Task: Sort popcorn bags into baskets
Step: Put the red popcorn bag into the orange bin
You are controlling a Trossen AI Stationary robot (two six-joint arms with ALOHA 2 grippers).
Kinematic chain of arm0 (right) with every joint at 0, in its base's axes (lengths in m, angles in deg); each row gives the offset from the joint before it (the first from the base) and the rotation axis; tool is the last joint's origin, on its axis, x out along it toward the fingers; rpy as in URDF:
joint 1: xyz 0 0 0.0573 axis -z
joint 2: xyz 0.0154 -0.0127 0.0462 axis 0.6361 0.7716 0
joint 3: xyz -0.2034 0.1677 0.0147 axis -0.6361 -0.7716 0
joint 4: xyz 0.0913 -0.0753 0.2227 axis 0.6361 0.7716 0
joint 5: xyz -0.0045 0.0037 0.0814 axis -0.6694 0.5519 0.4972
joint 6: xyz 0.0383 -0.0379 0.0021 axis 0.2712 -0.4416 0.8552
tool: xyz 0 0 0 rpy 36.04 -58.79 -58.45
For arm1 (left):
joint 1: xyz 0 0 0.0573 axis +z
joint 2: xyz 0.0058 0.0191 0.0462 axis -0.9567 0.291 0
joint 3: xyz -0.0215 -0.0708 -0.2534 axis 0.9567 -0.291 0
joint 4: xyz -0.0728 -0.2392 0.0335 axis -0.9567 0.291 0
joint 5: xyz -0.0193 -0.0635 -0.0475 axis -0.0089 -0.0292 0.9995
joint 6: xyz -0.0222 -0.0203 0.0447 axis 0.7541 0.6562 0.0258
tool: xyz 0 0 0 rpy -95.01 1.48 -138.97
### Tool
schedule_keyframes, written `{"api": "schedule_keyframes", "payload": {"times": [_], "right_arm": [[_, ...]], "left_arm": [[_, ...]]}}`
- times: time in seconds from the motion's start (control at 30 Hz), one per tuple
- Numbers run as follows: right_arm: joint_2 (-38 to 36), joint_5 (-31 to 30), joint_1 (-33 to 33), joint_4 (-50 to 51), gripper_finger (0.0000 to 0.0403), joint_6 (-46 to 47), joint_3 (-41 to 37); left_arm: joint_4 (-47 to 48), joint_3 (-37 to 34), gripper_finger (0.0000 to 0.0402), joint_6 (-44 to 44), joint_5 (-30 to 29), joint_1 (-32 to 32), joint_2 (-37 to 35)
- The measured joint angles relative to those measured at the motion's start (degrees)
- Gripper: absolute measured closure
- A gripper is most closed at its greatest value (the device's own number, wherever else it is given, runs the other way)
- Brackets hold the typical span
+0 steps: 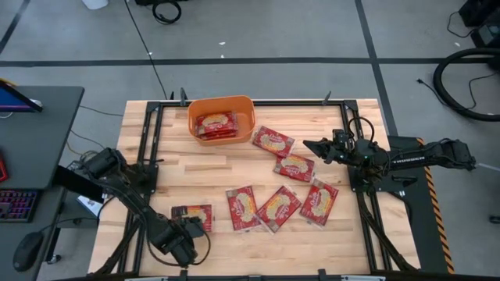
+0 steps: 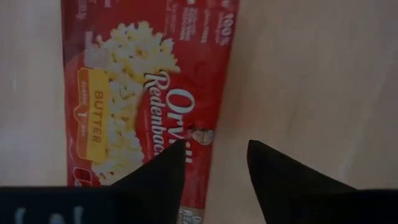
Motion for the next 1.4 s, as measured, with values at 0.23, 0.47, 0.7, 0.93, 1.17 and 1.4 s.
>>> {"api": "schedule_keyframes", "payload": {"times": [0.23,0.47,0.7,0.93,1.17,1.4], "right_arm": [[0.0,-0.1,0.0,0.0,0.0375,0.5,0.0],[0.0,-0.2,0.0,0.0,0.0375,0.6,0.0],[0.0,-0.2,0.0,0.0,0.0375,1.2,0.0],[0.0,-0.2,0.0,0.0,0.0375,1.4,0.0],[0.0,-0.2,0.0,0.1,0.0375,1.3,0.0],[0.2,-1.1,0.0,0.5,0.0375,-0.1,0.0]], "left_arm": [[0.2,0.0,0.0195,-0.5,1.3,-0.1,1.9],[3.2,0.0,0.0222,-0.8,1.6,-0.2,5.0],[3.6,0.2,0.0261,-1.4,1.9,-0.1,6.8],[6.3,1.5,0.0354,-1.1,1.1,0.3,7.1],[7.9,1.8,0.0394,-1.3,0.5,0.9,2.9],[17.2,1.9,0.0398,-1.7,-7.3,7.3,-9.2]]}}
